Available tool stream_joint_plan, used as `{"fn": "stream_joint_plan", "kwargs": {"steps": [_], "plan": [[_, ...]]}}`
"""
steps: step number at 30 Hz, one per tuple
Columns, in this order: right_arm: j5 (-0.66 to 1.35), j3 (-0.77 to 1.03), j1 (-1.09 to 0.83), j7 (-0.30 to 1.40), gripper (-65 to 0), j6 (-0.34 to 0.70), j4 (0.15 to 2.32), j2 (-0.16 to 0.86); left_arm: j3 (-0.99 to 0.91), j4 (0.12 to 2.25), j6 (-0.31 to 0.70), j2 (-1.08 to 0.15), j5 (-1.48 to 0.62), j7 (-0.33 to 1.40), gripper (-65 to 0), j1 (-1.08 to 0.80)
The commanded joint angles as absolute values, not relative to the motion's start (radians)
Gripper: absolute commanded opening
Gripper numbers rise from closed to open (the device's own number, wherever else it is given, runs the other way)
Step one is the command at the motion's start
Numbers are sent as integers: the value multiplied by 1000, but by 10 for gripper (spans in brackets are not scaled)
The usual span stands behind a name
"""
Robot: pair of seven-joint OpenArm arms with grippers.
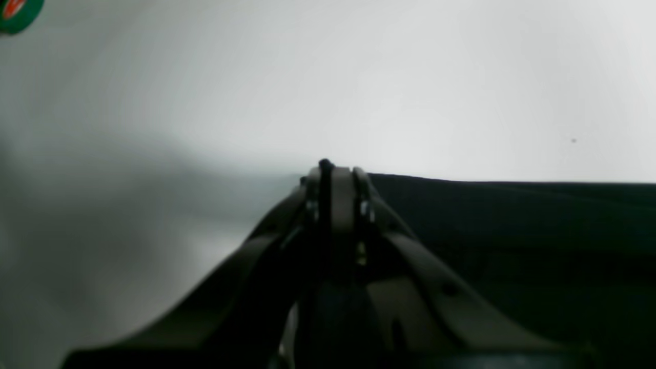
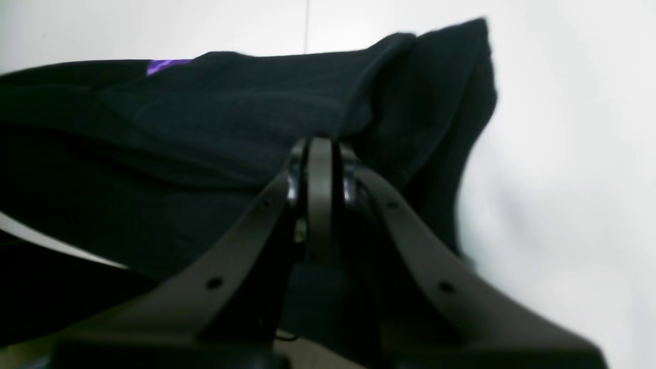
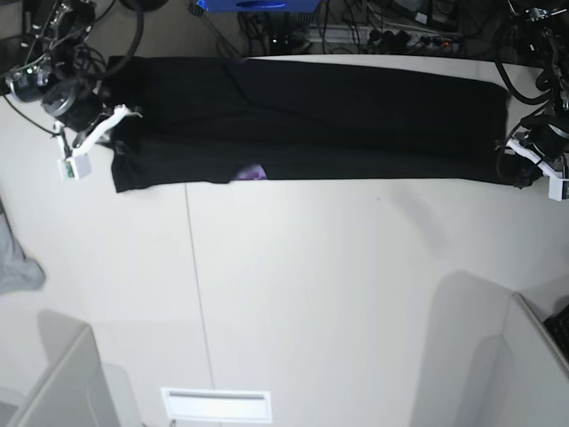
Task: Fold the T-shirt properly
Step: 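Lay the folded edge down and open both grippers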
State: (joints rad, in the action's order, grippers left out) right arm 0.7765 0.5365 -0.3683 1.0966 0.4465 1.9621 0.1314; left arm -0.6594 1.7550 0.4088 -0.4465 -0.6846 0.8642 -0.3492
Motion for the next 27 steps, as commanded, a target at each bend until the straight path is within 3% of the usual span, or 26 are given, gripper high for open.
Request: {"fn": "stream_joint_plan", "kwargs": {"steps": [1,19,27], "plan": [[786,544,-381,1078,-650,452,1983,145,-667,1781,407,-469,-697,837,-650,-344],[783,542,-501,1072,-650,452,2003,90,-665,1778,407,-469,-687,837,-650,-446],[780,544,-501,1070,-650,447,1998,87,-665,1779,407,-467,-570,837,-650,-466]]}}
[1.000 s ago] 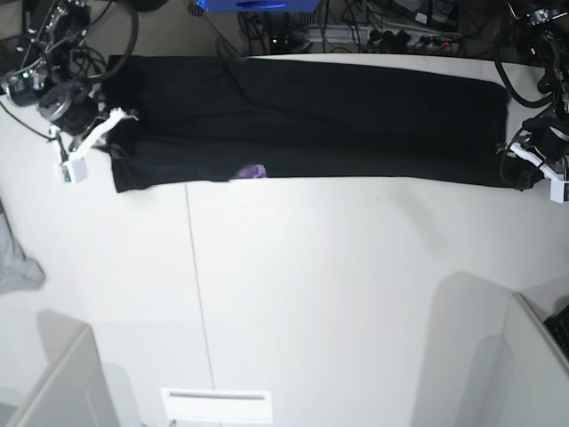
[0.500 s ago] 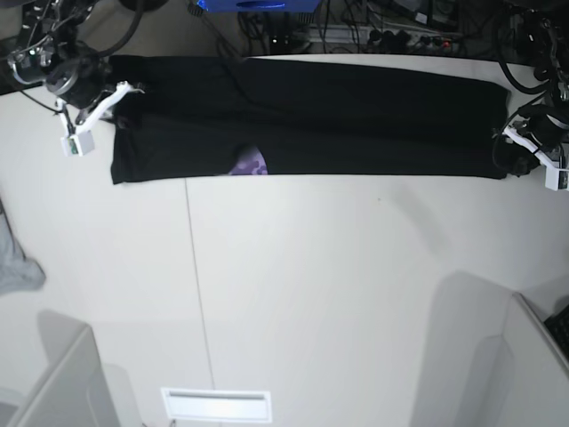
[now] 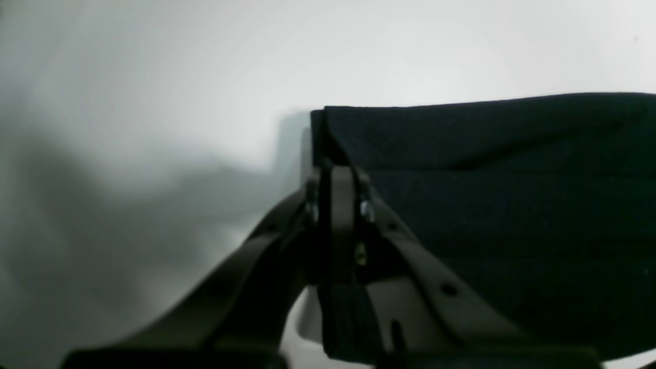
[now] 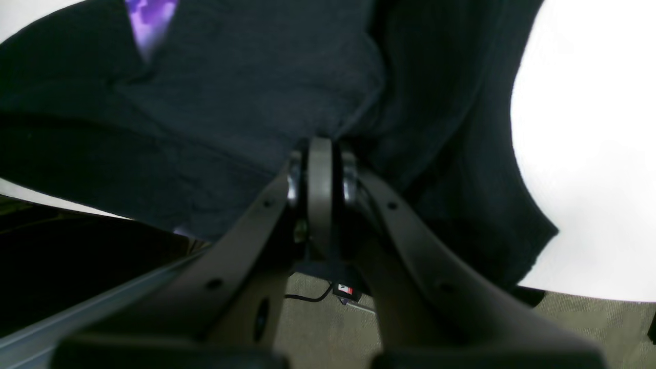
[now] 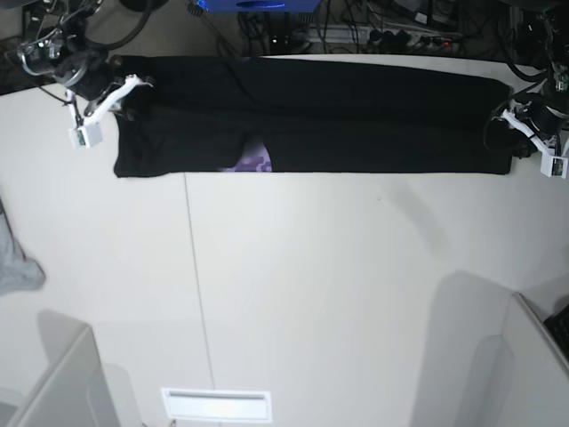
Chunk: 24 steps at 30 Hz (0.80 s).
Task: Fold the T-shirt properly
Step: 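Lay the folded edge down and open both grippers, then move both grippers to the folded strip's loose edge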
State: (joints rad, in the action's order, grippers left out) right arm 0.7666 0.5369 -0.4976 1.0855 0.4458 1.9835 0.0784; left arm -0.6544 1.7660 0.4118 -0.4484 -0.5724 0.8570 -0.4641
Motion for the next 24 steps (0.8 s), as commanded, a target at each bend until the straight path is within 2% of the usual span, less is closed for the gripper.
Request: {"fn": "stream_joint_plan", "kwargs": {"steps": [1,4,6,9,11,14,17,19,21,22,23,24], "plan": [[780,544,-501,1070,-650,446,1998,87,-665,1779,407,-467,-570,837,-650,-466],[780,544,-499,1070,-650,446,1997,88,-665,1779,407,-467,-572,837,-650,-467],[780,544,-498,1070,-632,446,1997,88,-665,1785,407,-466,-572,837,-566,-467],[780,545,-501,1070,-437,446,1997,88,-665,1787,407,-466,-572,837,-416,-467],[780,573,-503,1070,-351,446,1997,88,-670,1787,407,-466,-573,837,-306,-469],[779,638,-495,1070,-356,447,1998,90,-676,1787,407,-466,-575,837,-150,-469],[780,647,-479,1070,-360,452,2003,122,-676,1810,407,-463,-575,837,-66,-469],[780,634,-470,1070,-383,452,2003,130,-676,1850,407,-444,-576,837,-64,-483],[780,593,-464,1069,-459,452,2002,133,-676,1893,407,-404,-576,835,-77,-486],[780,567,-456,1059,-521,452,2000,133,-676,1902,407,-386,-576,835,-112,-486],[779,542,-452,1041,-588,452,1997,133,-676,1900,407,-369,-576,835,-176,-483],[777,519,-449,1020,-650,452,1988,134,-670,1897,407,-351,-570,832,-270,-472]]}}
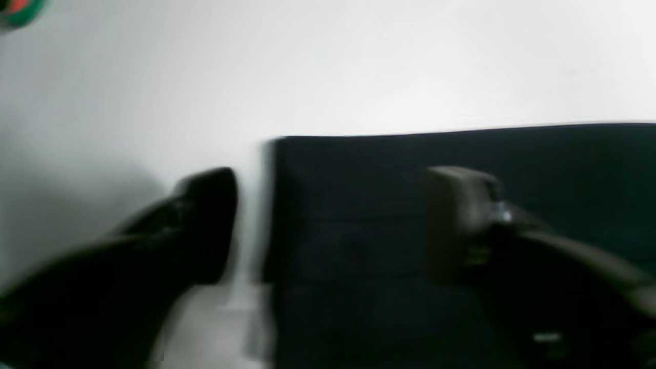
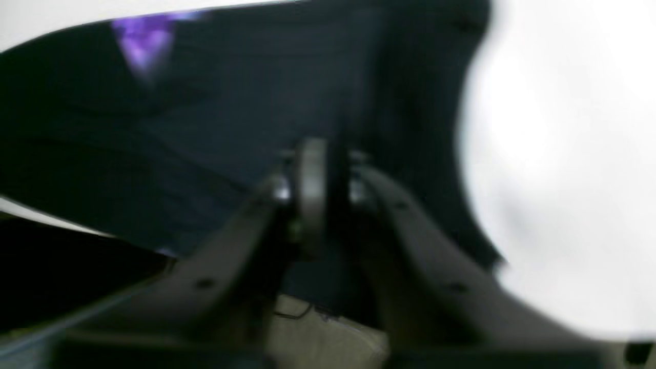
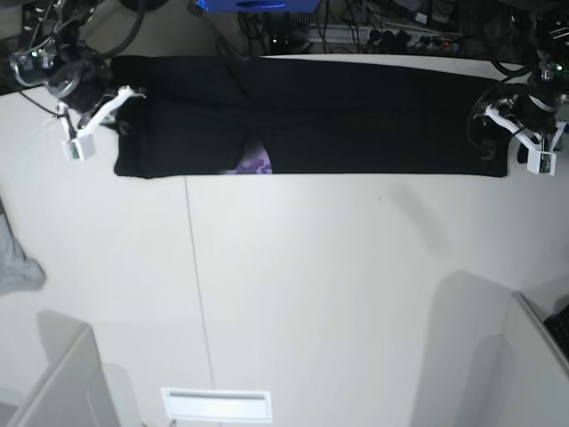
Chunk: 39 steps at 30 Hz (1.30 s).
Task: Fold the T-shirt properly
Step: 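Move both grippers to the folded strip's loose edge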
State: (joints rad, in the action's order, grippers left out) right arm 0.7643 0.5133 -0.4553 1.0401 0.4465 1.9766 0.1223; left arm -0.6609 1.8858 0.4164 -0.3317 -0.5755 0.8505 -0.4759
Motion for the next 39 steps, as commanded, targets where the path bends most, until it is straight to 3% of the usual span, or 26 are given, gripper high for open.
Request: {"fn": "stream_joint_plan", "kwargs": {"steps": [1,3,4,12,23,31,35,39], "plan": [[773,499,-447,998,-650,449,1974,139,-668,1890,407,-334,-568,832,-367,-456],[722,458,-430,958,-650,447,1943,148,-674,1850,406,-306,-567,832,-604,-429],[677,440,-417,949,-650,447,1922,147,-674,1822,403,-303,-567,832,-650,-420],[418,400,-340,863,-650,450,1742,108,-665,1627,401,-303,-565,829,-650,-355],[343,400,-166,809,-650,449,1489,117,-661,1434,404,-249,-274,829,-650,-140],[243,400,24,805,-650,449,1336,117,-535,1265,401,-254,-159,829,-650,97],[242,400,74,811,-650,452,1334,117,-535,1247,401,-252,-143,834,-650,173],[243,400,59,828,-650,452,1469,108,-544,1308,401,-257,-148,839,-650,185]]}}
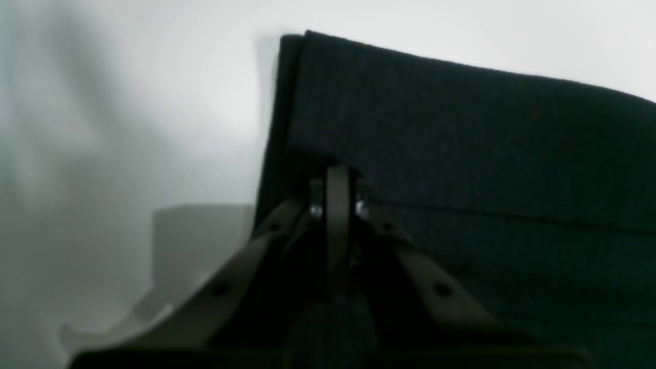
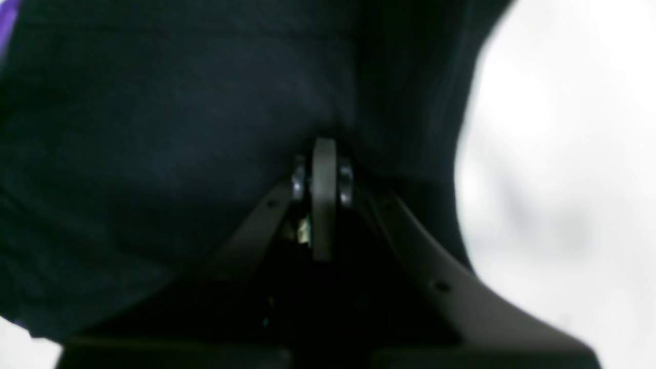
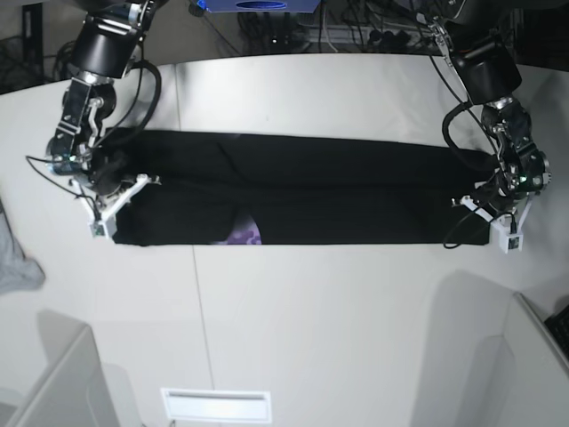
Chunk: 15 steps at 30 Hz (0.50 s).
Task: Fold the T-shirt properly
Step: 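Move both grippers to the folded strip's loose edge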
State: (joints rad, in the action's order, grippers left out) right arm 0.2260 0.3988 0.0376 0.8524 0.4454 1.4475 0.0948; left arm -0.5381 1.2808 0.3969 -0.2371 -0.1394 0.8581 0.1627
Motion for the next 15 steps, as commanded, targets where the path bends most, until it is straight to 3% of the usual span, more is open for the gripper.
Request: {"fn": "stream_joint_plan", "kwargs": {"steps": [1,9,15], "plan": [[243,400,50,848,-650,452,1515,108,-545,1339,401,-257,-150,839,-650,180],[323,401,-42,937,-650,453,1883,110,-671,1604,440,-268,-257,849,-650,99],[363,401,-120,951,-650,453,1928,99,-748,1616,483,-326,-430,929,-650,-5]]}}
